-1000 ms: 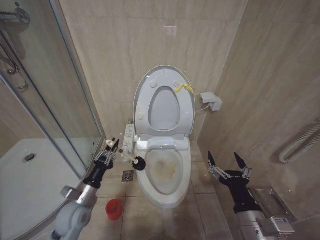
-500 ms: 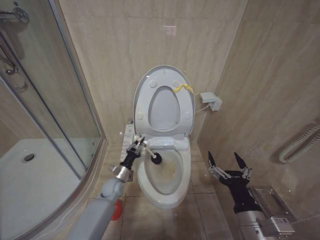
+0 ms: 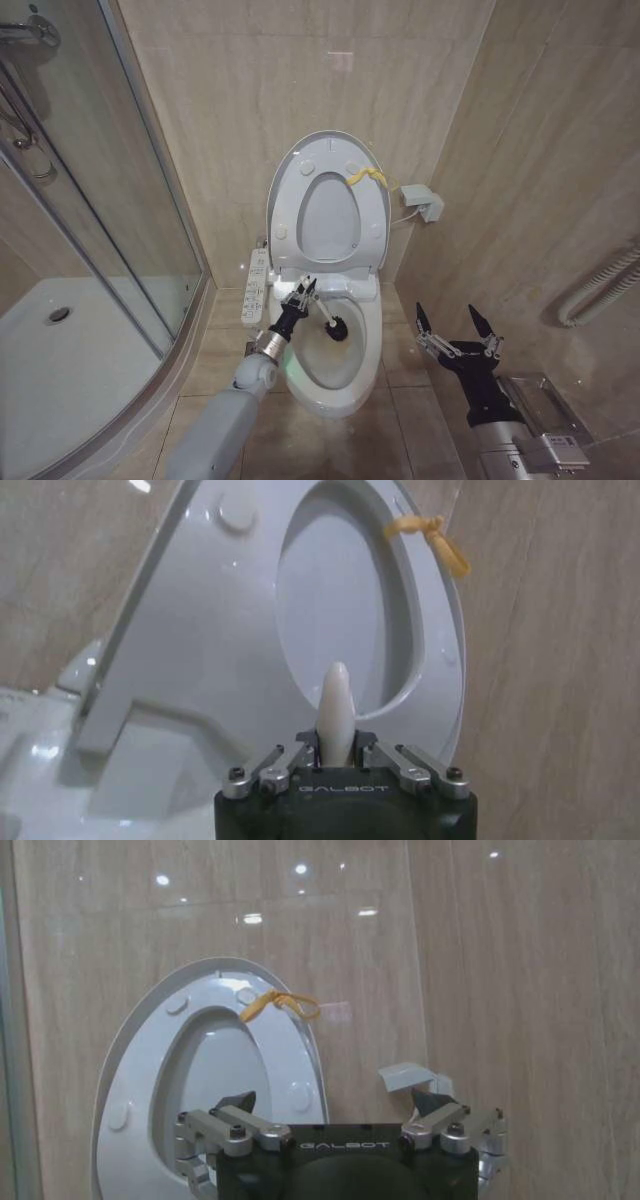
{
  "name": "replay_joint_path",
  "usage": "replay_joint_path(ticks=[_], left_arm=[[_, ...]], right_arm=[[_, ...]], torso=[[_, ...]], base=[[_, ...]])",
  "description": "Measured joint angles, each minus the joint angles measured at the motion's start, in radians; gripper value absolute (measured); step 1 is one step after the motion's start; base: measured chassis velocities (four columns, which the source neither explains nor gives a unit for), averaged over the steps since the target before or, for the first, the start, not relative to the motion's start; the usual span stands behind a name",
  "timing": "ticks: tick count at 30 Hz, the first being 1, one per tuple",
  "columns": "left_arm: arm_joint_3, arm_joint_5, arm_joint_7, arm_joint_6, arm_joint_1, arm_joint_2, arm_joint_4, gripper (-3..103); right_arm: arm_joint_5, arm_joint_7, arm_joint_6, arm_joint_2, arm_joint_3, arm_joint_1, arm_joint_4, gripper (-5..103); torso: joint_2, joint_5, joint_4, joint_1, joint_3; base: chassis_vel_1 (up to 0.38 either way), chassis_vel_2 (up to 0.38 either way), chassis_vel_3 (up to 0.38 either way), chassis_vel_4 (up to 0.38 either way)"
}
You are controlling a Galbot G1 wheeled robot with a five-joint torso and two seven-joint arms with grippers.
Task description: Open the toilet lid, clean the toilet bowl with a toilet brush, close the toilet lid, and flush.
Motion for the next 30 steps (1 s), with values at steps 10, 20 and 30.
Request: replay_joint_path(ticks=[10,20,30], left_arm=[[0.018,-0.018,0.017,-0.055,-0.048,-0.089,0.133,22],[0.037,-0.075,0.025,0.013,0.031,-0.010,0.012,22],[0.031,-0.059,-0.022,0.078,0.098,0.054,-0.067,22]], right_arm=[[0.000,0.000,0.000,0.000,0.000,0.000,0.000,100],[0.000,0.000,0.000,0.000,0.000,0.000,0.000,100],[0.000,0.000,0.000,0.000,0.000,0.000,0.000,100]], torso=[[0.000,-0.0002,-0.0004,0.000,0.000],[0.000,-0.0004,0.0003,0.000,0.000],[0.000,-0.0005,-0.0001,0.000,0.000]], base=[[0.000,0.000,0.000,0.000],[0.000,0.000,0.000,0.000],[0.000,0.000,0.000,0.000]])
